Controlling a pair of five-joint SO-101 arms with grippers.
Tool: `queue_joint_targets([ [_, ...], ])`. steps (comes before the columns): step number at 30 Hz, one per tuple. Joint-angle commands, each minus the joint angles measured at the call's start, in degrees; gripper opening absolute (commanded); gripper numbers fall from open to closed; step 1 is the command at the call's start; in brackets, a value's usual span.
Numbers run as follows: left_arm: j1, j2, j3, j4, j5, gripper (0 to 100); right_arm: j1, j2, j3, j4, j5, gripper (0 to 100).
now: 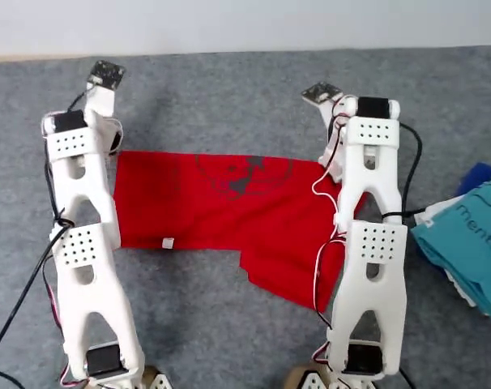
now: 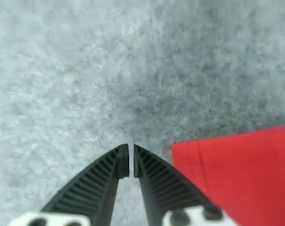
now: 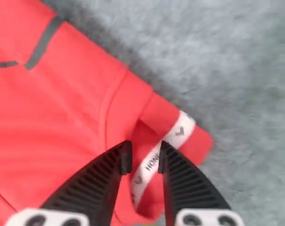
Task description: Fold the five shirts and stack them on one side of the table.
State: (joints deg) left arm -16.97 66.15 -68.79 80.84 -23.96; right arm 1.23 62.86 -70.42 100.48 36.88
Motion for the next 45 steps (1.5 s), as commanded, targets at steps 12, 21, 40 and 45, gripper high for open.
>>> queue_joint_targets([
  [12, 2.4, -3.0, -26.0, 20.0, 2.3, 2, -9.8, -15.8, -2.7, 2.7, -5.5, 10.3],
  [21, 4.3, -22.8, 9.5, 20.0, 2.9, 2, -10.8, -35.2, 30.8, 2.5, -5.6, 10.3],
  [40, 14.2, -31.2, 47.1, 15.9, 7.6, 2, -14.3, -47.9, 73.2, -4.9, -10.7, 8.8],
  [45, 14.1, -28.4, 47.1, 18.0, 7.4, 2, -14.6, -47.8, 83.2, -12.5, -10.7, 7.3],
])
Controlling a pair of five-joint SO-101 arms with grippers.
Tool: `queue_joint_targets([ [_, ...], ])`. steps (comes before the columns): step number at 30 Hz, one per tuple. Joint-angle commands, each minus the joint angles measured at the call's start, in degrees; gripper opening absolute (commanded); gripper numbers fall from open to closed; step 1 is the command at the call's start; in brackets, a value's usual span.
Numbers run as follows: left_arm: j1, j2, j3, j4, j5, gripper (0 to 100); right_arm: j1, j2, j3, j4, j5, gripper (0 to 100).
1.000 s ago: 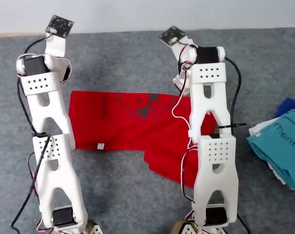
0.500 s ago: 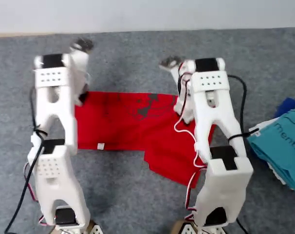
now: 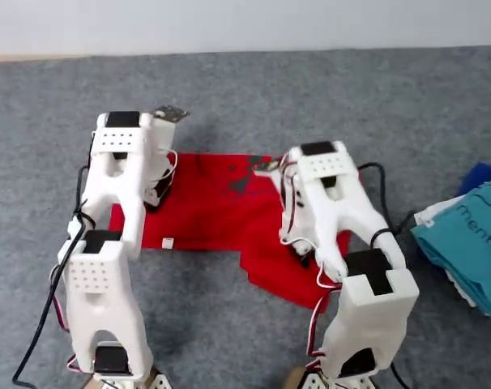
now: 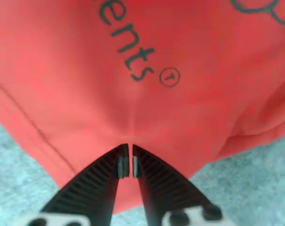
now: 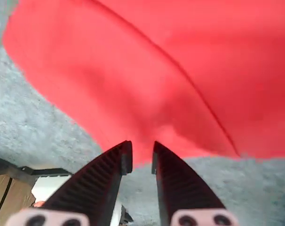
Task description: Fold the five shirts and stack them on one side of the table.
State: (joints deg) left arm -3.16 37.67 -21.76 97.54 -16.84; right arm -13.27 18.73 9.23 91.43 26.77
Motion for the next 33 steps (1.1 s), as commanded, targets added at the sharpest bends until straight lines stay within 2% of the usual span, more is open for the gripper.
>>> queue_joint_targets([
  [1, 0.3, 0.6, 0.0, 1.6, 0.2, 2, 0.0, -3.6, 5.2, -4.4, -0.5, 7.2],
  [7, -2.0, 3.3, 0.0, 1.5, -3.1, 2, 3.6, -3.6, 11.2, -8.3, 0.1, 7.2],
  [14, -7.4, 4.0, 0.0, 1.7, -6.3, 2, 9.5, -3.6, 12.2, -7.3, 4.5, 7.2],
  [21, -8.4, 3.7, 0.0, 2.8, -8.6, 2, 13.7, -3.7, 12.7, -5.0, 7.6, 7.2],
  [28, -8.9, 3.4, -0.4, 3.1, -8.4, 2, 14.0, -11.2, 12.7, -1.6, 8.2, 7.1],
  [33, -8.7, -3.3, 0.0, 3.1, -8.4, 2, 13.9, -19.0, 12.7, 2.2, 8.3, 7.1],
])
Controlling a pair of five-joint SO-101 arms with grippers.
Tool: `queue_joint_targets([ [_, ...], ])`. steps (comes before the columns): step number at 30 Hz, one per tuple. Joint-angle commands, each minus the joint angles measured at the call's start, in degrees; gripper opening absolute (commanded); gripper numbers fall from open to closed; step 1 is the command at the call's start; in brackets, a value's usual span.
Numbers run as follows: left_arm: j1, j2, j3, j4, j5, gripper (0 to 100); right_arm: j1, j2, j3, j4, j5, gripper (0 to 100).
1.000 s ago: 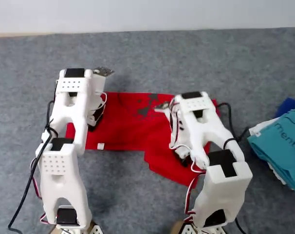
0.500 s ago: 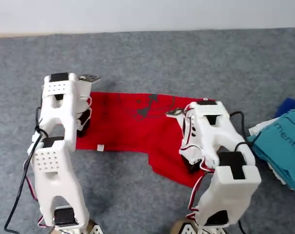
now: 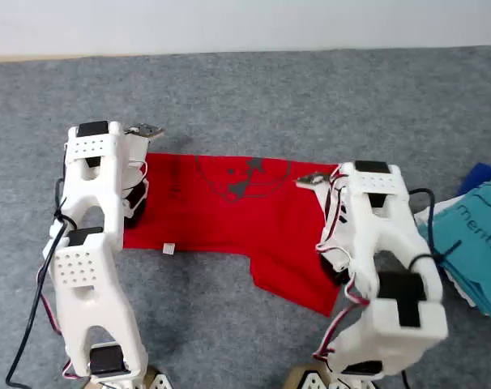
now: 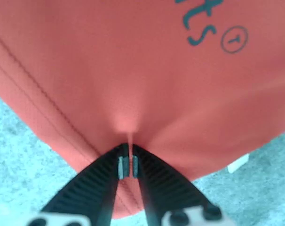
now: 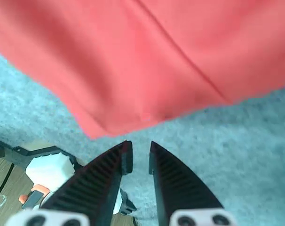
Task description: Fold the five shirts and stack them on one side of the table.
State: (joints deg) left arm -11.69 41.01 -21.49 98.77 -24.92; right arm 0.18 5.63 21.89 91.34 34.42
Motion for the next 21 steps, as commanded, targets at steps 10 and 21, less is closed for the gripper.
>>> queue_joint_targets([
  [10, 0.0, -23.2, 2.3, 1.8, 0.1, 12, -3.6, -21.7, -0.2, 8.3, -0.1, 7.2],
  [21, 17.9, -37.7, 12.9, 1.6, 6.9, 16, -2.3, -50.6, -0.2, 11.2, -9.5, 7.4],
])
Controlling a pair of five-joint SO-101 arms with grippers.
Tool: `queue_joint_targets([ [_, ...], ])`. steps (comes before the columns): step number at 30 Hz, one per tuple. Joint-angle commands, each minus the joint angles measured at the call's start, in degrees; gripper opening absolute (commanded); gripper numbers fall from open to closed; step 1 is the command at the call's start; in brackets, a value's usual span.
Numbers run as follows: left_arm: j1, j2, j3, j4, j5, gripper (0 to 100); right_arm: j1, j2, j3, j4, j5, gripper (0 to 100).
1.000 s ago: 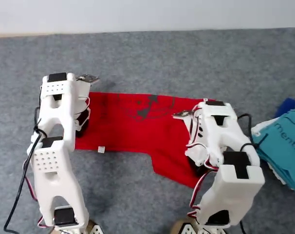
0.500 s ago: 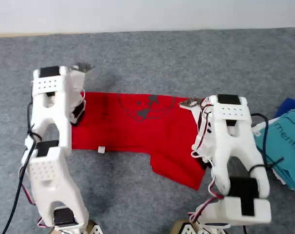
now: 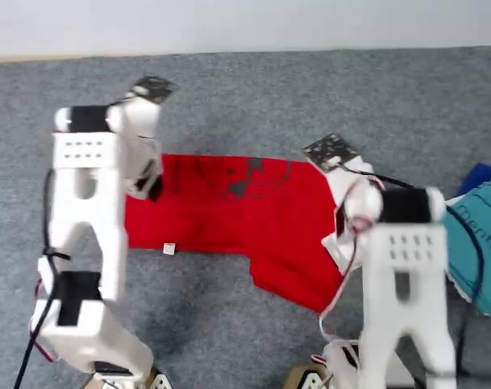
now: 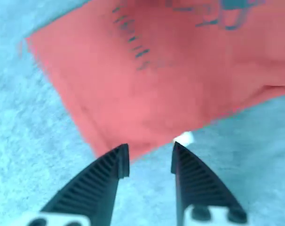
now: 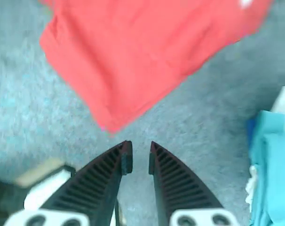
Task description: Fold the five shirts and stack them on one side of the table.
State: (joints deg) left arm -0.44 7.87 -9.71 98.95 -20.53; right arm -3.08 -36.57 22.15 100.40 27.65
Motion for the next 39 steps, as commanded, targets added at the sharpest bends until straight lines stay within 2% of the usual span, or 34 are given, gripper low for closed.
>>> queue_joint_targets([
  [1, 9.5, -4.8, 1.5, 1.3, 3.2, 16, 2.1, -11.3, -0.4, 2.2, -3.6, 7.4],
  [5, 19.1, -4.7, 2.2, -1.4, 6.1, 16, 10.1, -19.4, -0.2, 1.6, -5.4, 7.2],
  [10, 27.2, -4.7, 4.5, -8.5, 9.9, 16, 27.5, -22.3, -0.2, 1.6, -7.0, 7.2],
  [14, 34.5, -4.7, 9.5, -13.1, 10.4, 16, 41.1, -22.5, -0.2, 0.0, -6.9, 7.2],
  [18, 40.9, -4.7, 15.8, -18.3, 10.0, 16, 50.1, -22.8, -0.2, 0.2, -6.9, 7.2],
  [23, 44.3, -0.2, 19.7, -22.9, 7.6, 16, 53.0, -22.9, -0.2, 0.6, -6.9, 7.4],
  [26, 46.2, 4.2, 18.5, -22.7, 4.4, 16, 53.0, -22.9, -0.2, 0.6, -6.9, 7.5],
  [31, 49.1, 9.0, 16.1, -22.4, 4.0, 22, 53.0, -22.9, -0.2, 0.6, -6.9, 7.5],
  [39, 49.5, 13.1, 14.3, -20.5, -0.4, 22, 52.9, -22.9, -0.2, 0.6, -6.9, 7.5],
])
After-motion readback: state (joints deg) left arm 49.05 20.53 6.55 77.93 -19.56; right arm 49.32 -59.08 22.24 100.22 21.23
